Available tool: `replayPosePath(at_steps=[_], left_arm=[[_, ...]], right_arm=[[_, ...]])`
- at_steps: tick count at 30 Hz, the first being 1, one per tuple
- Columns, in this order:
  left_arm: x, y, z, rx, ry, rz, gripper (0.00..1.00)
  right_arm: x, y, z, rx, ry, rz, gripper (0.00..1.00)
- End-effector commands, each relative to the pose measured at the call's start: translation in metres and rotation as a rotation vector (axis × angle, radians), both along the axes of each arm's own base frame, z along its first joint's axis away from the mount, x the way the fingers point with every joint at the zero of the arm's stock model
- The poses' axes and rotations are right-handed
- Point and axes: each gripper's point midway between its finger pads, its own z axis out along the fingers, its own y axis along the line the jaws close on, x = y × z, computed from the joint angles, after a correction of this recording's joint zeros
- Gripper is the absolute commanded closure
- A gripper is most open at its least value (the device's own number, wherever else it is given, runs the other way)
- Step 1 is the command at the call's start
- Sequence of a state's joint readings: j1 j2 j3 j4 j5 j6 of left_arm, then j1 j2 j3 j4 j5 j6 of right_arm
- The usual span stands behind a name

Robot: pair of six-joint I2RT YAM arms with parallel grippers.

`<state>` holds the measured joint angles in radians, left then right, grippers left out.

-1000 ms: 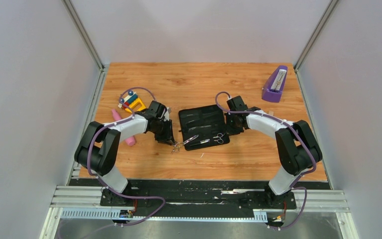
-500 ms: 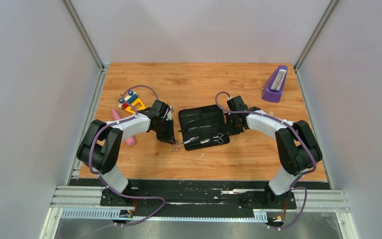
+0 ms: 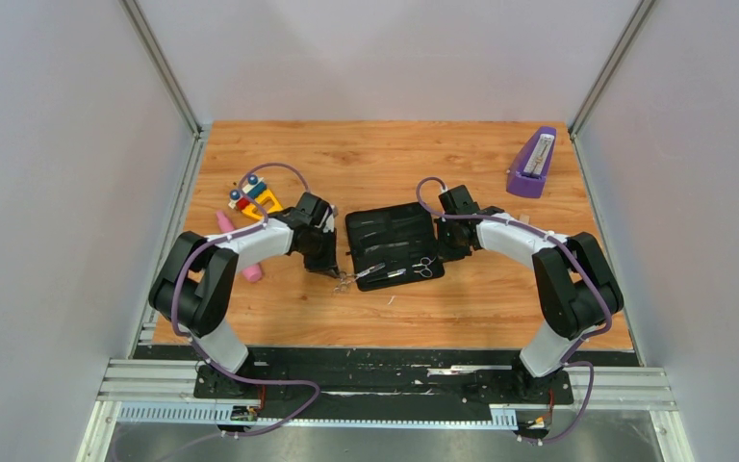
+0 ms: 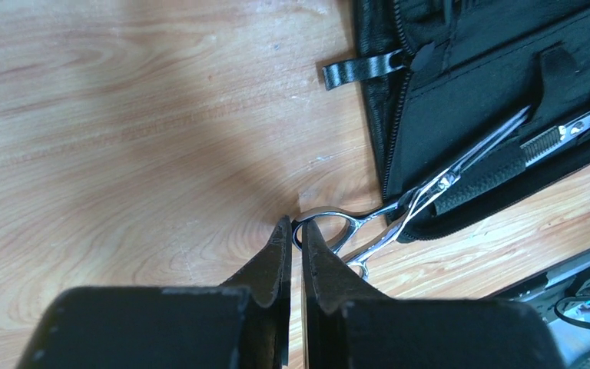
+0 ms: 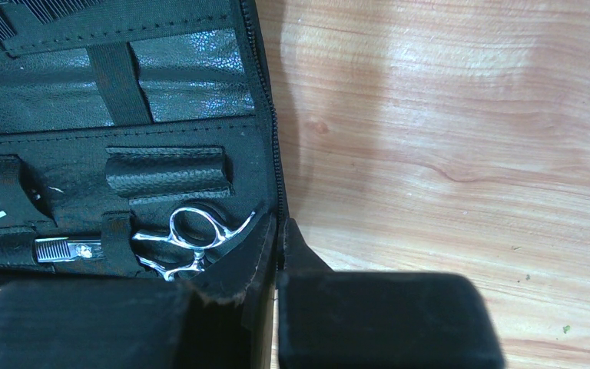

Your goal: Sort the hair-cutting tools

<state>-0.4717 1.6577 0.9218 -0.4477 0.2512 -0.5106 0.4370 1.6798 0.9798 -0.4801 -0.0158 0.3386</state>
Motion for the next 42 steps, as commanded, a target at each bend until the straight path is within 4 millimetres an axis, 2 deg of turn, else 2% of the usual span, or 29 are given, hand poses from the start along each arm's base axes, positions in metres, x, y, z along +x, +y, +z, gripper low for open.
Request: replayPosePath(at_steps=[1,12,18,25,42], left_arm=[[0.024,-0.015,0.029,-0.044,-0.109,-0.011,1.0],[0.04,-0.03,0.032,0.02,-0.156,-0.106,1.0],[0.042,-0.028,0.031,0.08,-0.166,-0.228,1.0],[0.046,-0.039,0.033,0.049,-0.164,-0.296,1.0],[0.049,-0.078,0.027,-0.063,-0.165,-0.224,1.0]], right_arm=[[-0.01,0.011,-0.013,0.036,0.044,0.025,1.0],[-0.009,0.013,-0.012,0.037,0.041,0.032,1.0],[-0.01,0.014,-0.013,0.037,0.043,0.04,1.0],[-0.01,0.016,-0.013,0.039,0.04,0.048,1.0],[-0.012,0.024,-0.011,0.056,0.04,0.064,1.0]])
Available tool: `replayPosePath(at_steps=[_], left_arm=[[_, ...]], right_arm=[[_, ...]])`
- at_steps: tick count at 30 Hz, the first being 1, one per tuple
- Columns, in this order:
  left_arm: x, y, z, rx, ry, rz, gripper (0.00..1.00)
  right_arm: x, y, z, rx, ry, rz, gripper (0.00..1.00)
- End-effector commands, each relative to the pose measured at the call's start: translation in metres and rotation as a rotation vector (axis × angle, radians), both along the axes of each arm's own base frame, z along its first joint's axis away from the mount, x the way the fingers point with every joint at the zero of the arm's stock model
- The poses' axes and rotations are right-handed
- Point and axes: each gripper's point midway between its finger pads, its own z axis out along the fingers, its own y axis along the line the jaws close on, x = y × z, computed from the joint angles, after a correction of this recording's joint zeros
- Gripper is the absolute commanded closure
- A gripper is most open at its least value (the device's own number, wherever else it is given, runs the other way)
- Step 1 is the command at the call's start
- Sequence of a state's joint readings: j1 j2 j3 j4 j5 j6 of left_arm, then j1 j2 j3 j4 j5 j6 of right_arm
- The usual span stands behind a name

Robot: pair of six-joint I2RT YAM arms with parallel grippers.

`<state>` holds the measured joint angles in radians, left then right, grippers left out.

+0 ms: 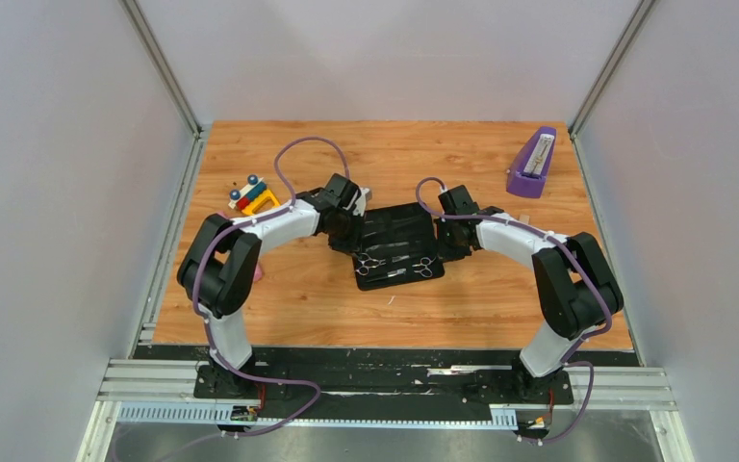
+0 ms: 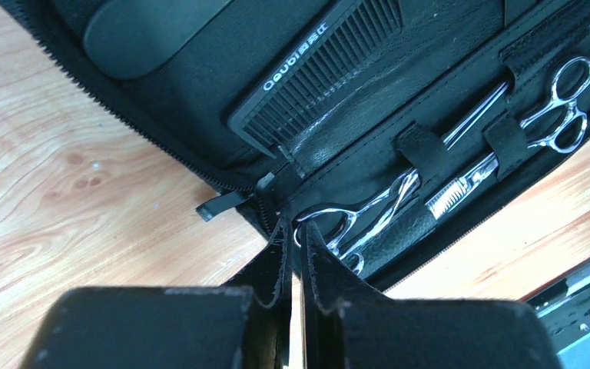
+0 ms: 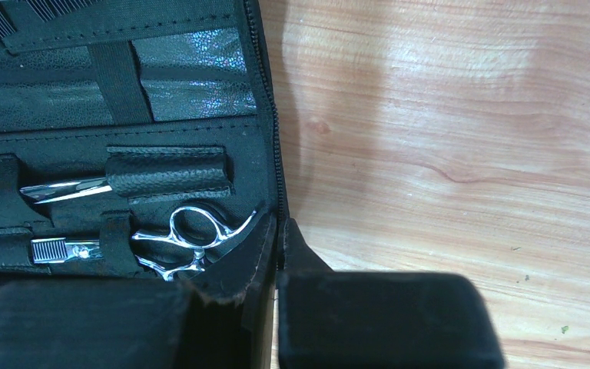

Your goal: Sort the hair-cutting tools

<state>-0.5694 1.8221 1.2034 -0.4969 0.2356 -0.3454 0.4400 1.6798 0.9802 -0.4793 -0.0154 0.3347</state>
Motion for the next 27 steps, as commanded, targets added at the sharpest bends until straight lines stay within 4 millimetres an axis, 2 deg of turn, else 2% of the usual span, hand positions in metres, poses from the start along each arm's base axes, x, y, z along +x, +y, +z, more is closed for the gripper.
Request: replayPosePath(at_steps=[1,14,17,19,23,24,25,26,27], left_arm=[[0.007,-0.025,0.006,-0.086,-0.021,0.019,1.0],[0.003,-0.041,-0.004,-0.082,-0.01,0.014,1.0],[0.0,-0.043,-0.008,-0.072,-0.005,0.006,0.96],[0.001,-0.039,-0.009,-0.047,-0.013,0.016,0.9],[0.008,-0.024,0.003,0.016,-0.074,0.039,0.65],[0.009,-0.021,0.011,0.023,-0.091,0.043,0.56],[0.013,-0.017,0.018,0.039,-0.119,0.047,0.52],[0.014,-0.014,0.027,0.044,-0.137,0.048,0.42],[0.02,-0.012,0.036,0.052,-0.171,0.047,0.38]], right_arm=[[-0.012,0.024,-0.011,0.06,0.043,0.059,1.0],[-0.014,0.033,-0.008,0.076,0.043,0.077,1.0],[-0.015,0.034,-0.008,0.076,0.042,0.079,1.0],[-0.014,0.033,-0.008,0.07,0.04,0.076,1.0],[-0.013,0.028,-0.007,0.047,0.026,0.069,1.0],[-0.013,0.027,-0.006,0.041,0.022,0.066,0.97],[-0.012,0.026,-0.004,0.037,0.015,0.065,0.95],[-0.01,0.026,0.0,0.033,0.005,0.064,0.94],[-0.008,0.025,0.004,0.029,-0.005,0.062,0.93]])
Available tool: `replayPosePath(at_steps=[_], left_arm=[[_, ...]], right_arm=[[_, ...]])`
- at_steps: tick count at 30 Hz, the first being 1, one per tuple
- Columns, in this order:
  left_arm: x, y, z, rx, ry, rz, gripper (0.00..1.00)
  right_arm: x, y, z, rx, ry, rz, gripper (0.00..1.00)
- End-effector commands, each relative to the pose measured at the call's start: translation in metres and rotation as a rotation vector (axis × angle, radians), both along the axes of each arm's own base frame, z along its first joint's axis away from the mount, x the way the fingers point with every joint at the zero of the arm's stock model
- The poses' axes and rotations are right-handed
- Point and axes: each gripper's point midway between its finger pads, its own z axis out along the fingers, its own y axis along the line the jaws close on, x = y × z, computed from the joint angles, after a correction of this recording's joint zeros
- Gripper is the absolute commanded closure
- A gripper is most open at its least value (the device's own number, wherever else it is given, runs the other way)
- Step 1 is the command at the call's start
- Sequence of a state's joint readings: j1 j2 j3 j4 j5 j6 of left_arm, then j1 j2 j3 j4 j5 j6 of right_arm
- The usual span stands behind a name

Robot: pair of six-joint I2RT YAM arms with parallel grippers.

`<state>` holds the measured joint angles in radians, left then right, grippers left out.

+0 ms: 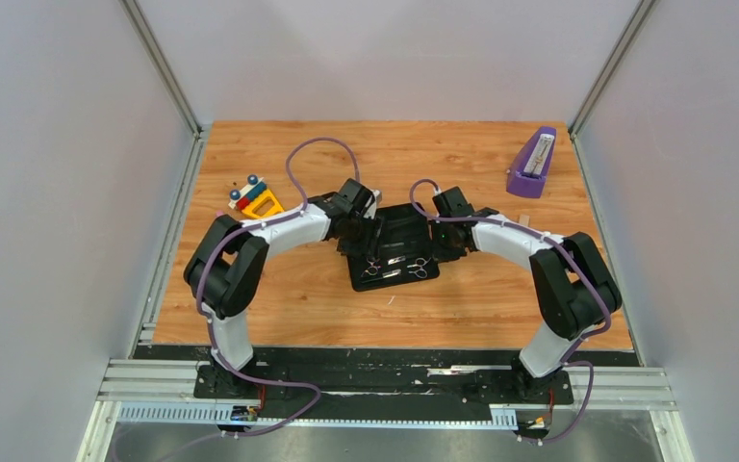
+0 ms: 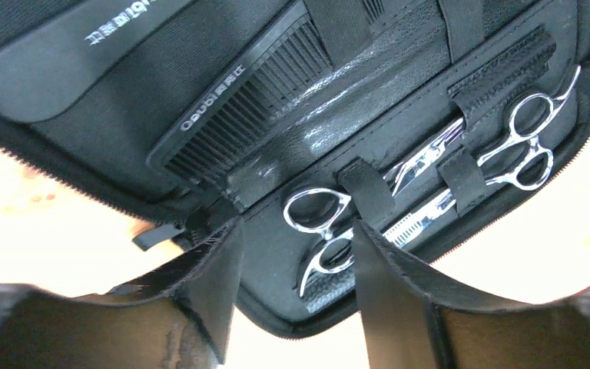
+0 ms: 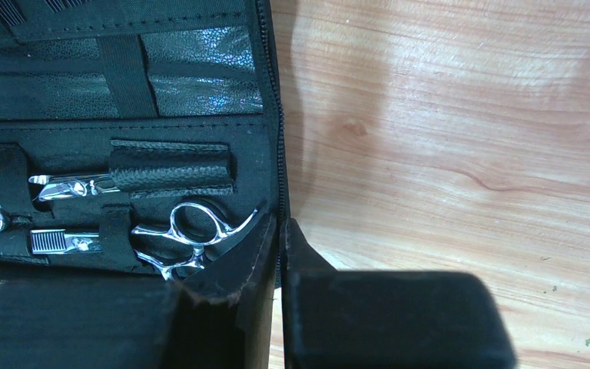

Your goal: Sort the hair-cutting tools

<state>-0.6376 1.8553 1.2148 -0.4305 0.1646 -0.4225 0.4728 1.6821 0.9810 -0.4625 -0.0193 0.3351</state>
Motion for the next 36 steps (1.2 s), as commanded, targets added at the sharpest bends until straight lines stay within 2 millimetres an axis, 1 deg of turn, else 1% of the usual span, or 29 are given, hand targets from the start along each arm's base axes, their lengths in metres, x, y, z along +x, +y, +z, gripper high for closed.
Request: replayPosePath(at_steps=[1,2,3,4,5,6,7,8,9,10,11,12,13,14,15,16,17,18,19,20,21,23,24,28,30,33,34,35,36], left_arm=[[0.019,0.014,0.051,0.053,-0.145,0.015,0.28],[0.028,0.015,0.062,0.056,-0.182,0.012,0.23],[0.029,0.018,0.068,0.065,-0.191,0.008,0.14],[0.041,0.019,0.082,0.068,-0.231,0.009,0.11],[0.044,0.022,0.083,0.078,-0.236,0.004,0.04],[0.057,0.022,0.097,0.075,-0.276,-0.009,0.02],[0.062,0.023,0.094,0.088,-0.271,-0.022,0.01],[0.075,0.022,0.106,0.088,-0.308,-0.04,0.0],[0.081,0.022,0.097,0.105,-0.296,-0.056,0.0],[0.093,0.019,0.106,0.097,-0.329,-0.083,0.0],[0.098,0.016,0.095,0.102,-0.311,-0.107,0.0],[0.11,0.013,0.101,0.099,-0.344,-0.138,0.0],[0.114,0.009,0.087,0.103,-0.325,-0.166,0.0],[0.124,0.007,0.093,0.101,-0.353,-0.189,0.0],[0.127,0.002,0.079,0.089,-0.329,-0.214,0.0],[0.135,-0.001,0.082,0.08,-0.35,-0.244,0.0],[0.135,-0.008,0.07,0.051,-0.321,-0.279,0.0],[0.141,-0.011,0.073,0.033,-0.332,-0.304,0.0],[0.138,-0.019,0.064,-0.009,-0.303,-0.344,0.0],[0.141,-0.023,0.064,-0.029,-0.312,-0.371,0.0],[0.137,-0.029,0.059,-0.068,-0.292,-0.401,0.0],[0.134,-0.037,0.054,-0.113,-0.279,-0.448,0.0],[0.133,-0.039,0.049,-0.123,-0.27,-0.462,0.0],[0.123,-0.047,0.045,-0.193,-0.229,-0.501,0.0],[0.12,-0.046,0.039,-0.194,-0.209,-0.503,0.0],[0.112,-0.039,0.025,-0.177,-0.163,-0.497,0.03],[0.109,-0.037,0.024,-0.177,-0.153,-0.493,0.05],[0.104,-0.033,0.018,-0.184,-0.122,-0.48,0.07],[0.104,-0.031,0.022,-0.193,-0.126,-0.469,0.1]], right_arm=[[-0.004,0.011,0.009,0.015,-0.006,0.028,0.91],[-0.001,0.011,0.015,0.012,-0.022,0.025,0.88],[0.001,0.01,0.022,0.012,-0.039,0.024,0.83],[0.002,0.01,0.028,0.011,-0.052,0.024,0.78],[0.004,0.011,0.036,0.018,-0.068,0.025,0.71],[0.005,0.012,0.042,0.025,-0.079,0.024,0.65],[0.005,0.012,0.046,0.031,-0.084,0.024,0.6],[0.003,0.014,0.05,0.039,-0.087,0.023,0.57],[0.002,0.015,0.053,0.045,-0.091,0.02,0.55],[0.0,0.016,0.057,0.052,-0.098,0.02,0.53],[-0.003,0.017,0.058,0.057,-0.102,0.025,0.52],[-0.007,0.019,0.058,0.06,-0.099,0.031,0.51],[-0.011,0.021,0.057,0.065,-0.094,0.038,0.51],[-0.016,0.024,0.056,0.07,-0.086,0.049,0.5],[-0.021,0.026,0.054,0.073,-0.077,0.06,0.5],[-0.027,0.029,0.052,0.075,-0.066,0.072,0.5],[-0.033,0.033,0.05,0.076,-0.057,0.084,0.51],[-0.039,0.036,0.048,0.075,-0.048,0.096,0.51],[-0.045,0.04,0.045,0.074,-0.038,0.108,0.52],[-0.051,0.044,0.043,0.074,-0.029,0.12,0.52],[-0.057,0.047,0.041,0.074,-0.021,0.13,0.53],[-0.067,0.053,0.036,0.071,-0.002,0.147,0.56],[-0.072,0.056,0.033,0.071,0.01,0.156,0.58],[-0.084,0.064,0.021,0.062,0.05,0.188,0.63],[-0.085,0.064,0.013,0.049,0.065,0.191,0.65],[-0.079,0.06,0.003,0.004,0.064,0.181,0.67],[-0.076,0.059,0.0,-0.008,0.06,0.177,0.67],[-0.072,0.059,-0.001,-0.014,0.058,0.175,0.68],[-0.067,0.059,-0.003,-0.019,0.059,0.172,0.68]])
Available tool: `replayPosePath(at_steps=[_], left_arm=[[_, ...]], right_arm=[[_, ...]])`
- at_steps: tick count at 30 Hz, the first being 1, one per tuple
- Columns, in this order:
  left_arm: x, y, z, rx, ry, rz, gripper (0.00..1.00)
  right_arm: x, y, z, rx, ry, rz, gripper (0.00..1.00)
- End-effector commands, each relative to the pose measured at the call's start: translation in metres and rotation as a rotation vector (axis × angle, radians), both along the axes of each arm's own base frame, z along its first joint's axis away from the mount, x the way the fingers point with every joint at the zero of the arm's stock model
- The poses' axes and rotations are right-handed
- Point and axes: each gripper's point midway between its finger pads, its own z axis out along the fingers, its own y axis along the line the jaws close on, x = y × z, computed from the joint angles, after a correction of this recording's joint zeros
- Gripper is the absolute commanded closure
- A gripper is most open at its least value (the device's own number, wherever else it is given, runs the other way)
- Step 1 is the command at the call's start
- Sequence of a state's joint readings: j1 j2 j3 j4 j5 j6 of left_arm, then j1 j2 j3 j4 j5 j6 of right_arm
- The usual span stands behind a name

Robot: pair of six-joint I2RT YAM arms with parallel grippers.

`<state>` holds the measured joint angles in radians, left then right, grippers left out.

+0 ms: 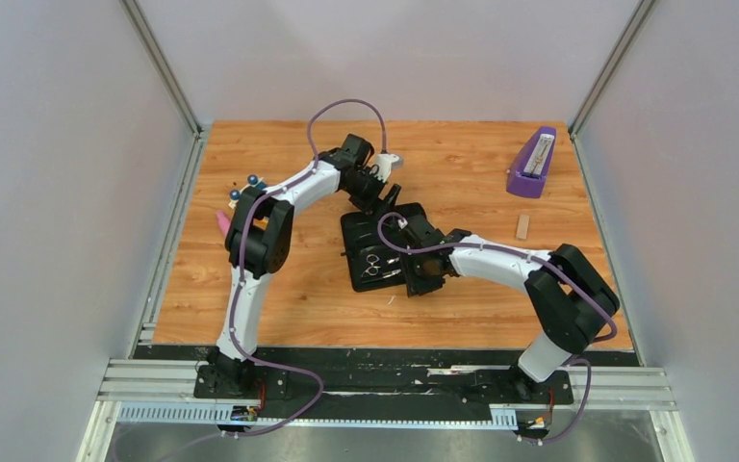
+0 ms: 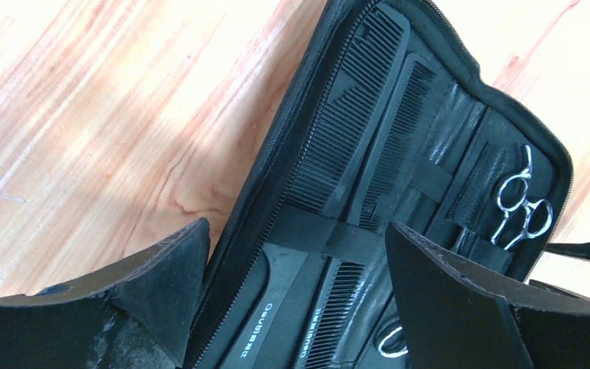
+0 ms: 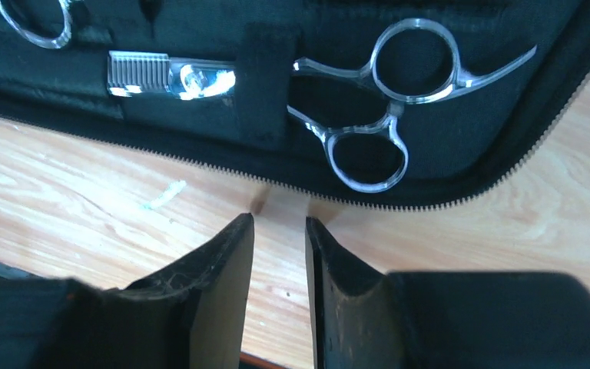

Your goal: Sort the hair-cutting tools

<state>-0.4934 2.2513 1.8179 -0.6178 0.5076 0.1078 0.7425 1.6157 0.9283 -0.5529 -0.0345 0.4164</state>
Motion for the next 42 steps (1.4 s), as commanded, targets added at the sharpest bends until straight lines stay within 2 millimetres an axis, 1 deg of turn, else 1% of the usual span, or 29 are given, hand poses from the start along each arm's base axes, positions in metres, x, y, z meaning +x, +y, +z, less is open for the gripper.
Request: replayPosePath(at_steps=[1,2,3,4,5,6,7,8,11,12,13,14,15,16,17,18,19,20,21,22,23,25,27,32,33,34,37,39,42], left_arm=[[-0.011,0.009,0.002,-0.041,0.056,0.013,0.11],[-0.011,0.011,0.011,-0.052,0.045,0.028,0.13],[-0.014,0.018,0.006,-0.058,0.074,0.064,0.15],[-0.014,0.022,0.019,-0.078,0.06,0.082,0.16],[-0.021,0.031,0.014,-0.08,0.104,0.129,0.18],[-0.017,0.036,0.029,-0.105,0.075,0.153,0.19],[-0.023,0.041,0.032,-0.111,0.085,0.181,0.21],[-0.025,0.046,0.033,-0.102,0.084,0.201,0.21],[-0.044,0.057,0.037,-0.087,0.107,0.251,0.22],[-0.052,0.061,0.032,-0.078,0.135,0.276,0.22],[-0.053,0.061,0.042,-0.096,0.116,0.284,0.22],[-0.063,0.064,0.036,-0.093,0.148,0.308,0.22],[-0.064,0.065,0.048,-0.117,0.121,0.317,0.22],[-0.072,0.068,0.042,-0.111,0.148,0.345,0.22],[-0.073,0.069,0.054,-0.136,0.118,0.353,0.2],[-0.08,0.072,0.049,-0.131,0.133,0.376,0.2],[-0.081,0.073,0.06,-0.151,0.101,0.382,0.19],[-0.086,0.076,0.056,-0.143,0.111,0.4,0.19],[-0.087,0.077,0.064,-0.156,0.092,0.405,0.19],[-0.091,0.077,0.064,-0.159,0.099,0.408,0.18],[-0.092,0.076,0.07,-0.171,0.086,0.404,0.18],[-0.096,0.069,0.075,-0.185,0.077,0.389,0.18],[-0.102,0.055,0.08,-0.2,0.068,0.354,0.17],[-0.106,0.021,0.086,-0.264,0.077,0.305,0.14],[-0.109,0.013,0.081,-0.264,0.09,0.292,0.14],[-0.108,0.007,0.083,-0.277,0.09,0.287,0.14],[-0.114,-0.011,0.068,-0.264,0.123,0.255,0.14],[-0.117,-0.019,0.057,-0.249,0.153,0.248,0.14],[-0.118,-0.019,0.035,-0.203,0.197,0.267,0.14]], right_arm=[[0.023,0.004,-0.003,-0.012,-0.037,-0.028,0.68],[0.033,0.001,-0.003,-0.03,-0.061,-0.039,0.68],[0.04,0.0,-0.001,-0.039,-0.08,-0.043,0.68],[0.047,0.0,0.0,-0.043,-0.094,-0.041,0.68],[0.055,0.001,0.002,-0.044,-0.109,-0.042,0.68],[0.065,0.002,0.004,-0.04,-0.128,-0.044,0.68],[0.073,0.003,0.006,-0.035,-0.142,-0.045,0.68],[0.081,0.005,0.007,-0.027,-0.157,-0.045,0.68],[0.108,0.012,0.012,0.003,-0.201,-0.047,0.68],[0.116,0.014,0.013,0.009,-0.215,-0.045,0.68],[0.124,0.016,0.015,0.018,-0.231,-0.045,0.68],[0.13,0.019,0.018,0.029,-0.243,-0.042,0.68],[0.136,0.021,0.019,0.039,-0.249,-0.038,0.68],[0.141,0.025,0.022,0.054,-0.26,-0.033,0.68],[0.145,0.028,0.024,0.064,-0.271,-0.03,0.67],[0.146,0.035,0.026,0.099,-0.268,-0.014,0.67],[0.147,0.039,0.027,0.118,-0.268,-0.007,0.67],[0.149,0.043,0.027,0.131,-0.268,-0.001,0.67],[0.149,0.045,0.027,0.141,-0.265,0.002,0.67],[0.15,0.046,0.025,0.146,-0.262,0.001,0.66],[0.151,0.047,0.023,0.15,-0.258,-0.001,0.66],[0.153,0.047,0.021,0.162,-0.246,-0.01,0.66],[0.154,0.047,0.021,0.181,-0.234,-0.02,0.66],[0.155,0.041,0.027,0.238,-0.218,-0.064,0.63],[0.154,0.039,0.028,0.256,-0.21,-0.076,0.62],[0.153,0.037,0.029,0.277,-0.198,-0.087,0.6],[0.153,0.022,0.029,0.348,-0.147,-0.157,0.56],[0.152,0.012,0.03,0.396,-0.123,-0.203,0.54],[0.15,-0.004,0.035,0.45,-0.093,-0.284,0.51]])
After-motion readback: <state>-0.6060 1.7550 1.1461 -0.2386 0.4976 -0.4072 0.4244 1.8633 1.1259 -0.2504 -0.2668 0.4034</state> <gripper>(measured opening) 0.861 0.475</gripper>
